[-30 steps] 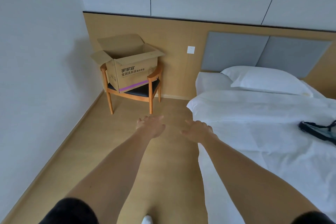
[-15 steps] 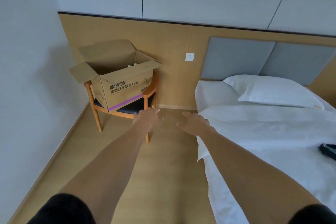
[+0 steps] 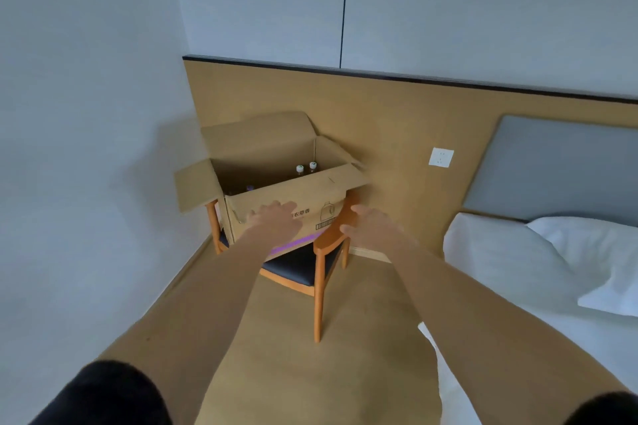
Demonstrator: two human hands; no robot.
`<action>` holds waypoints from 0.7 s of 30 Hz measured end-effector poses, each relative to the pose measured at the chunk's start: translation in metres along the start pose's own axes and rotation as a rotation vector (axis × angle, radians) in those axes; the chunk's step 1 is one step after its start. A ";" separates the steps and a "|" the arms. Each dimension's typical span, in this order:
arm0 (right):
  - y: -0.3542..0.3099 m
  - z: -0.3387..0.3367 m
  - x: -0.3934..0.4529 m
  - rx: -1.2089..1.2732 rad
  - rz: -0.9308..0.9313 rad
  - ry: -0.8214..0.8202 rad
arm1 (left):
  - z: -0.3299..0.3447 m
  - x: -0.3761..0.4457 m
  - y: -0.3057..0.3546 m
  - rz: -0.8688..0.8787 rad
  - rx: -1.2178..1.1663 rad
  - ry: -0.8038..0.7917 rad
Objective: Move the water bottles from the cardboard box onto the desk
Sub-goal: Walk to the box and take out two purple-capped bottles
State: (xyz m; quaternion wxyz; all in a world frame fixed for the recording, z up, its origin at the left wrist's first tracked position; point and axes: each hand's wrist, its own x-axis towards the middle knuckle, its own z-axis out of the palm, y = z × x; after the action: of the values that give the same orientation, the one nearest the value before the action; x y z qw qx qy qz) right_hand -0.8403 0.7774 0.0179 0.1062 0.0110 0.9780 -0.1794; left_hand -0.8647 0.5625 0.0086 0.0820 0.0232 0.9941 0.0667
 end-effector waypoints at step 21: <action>-0.019 -0.058 0.330 0.009 -0.164 -0.004 | -0.032 0.313 -0.022 -0.119 -0.127 0.033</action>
State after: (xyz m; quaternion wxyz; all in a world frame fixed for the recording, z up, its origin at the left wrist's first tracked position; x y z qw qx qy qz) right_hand -1.1755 0.7747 0.0075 0.0928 -0.0691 0.9745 -0.1921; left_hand -1.1791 0.5541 -0.0130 0.0707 -0.0422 0.9887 0.1250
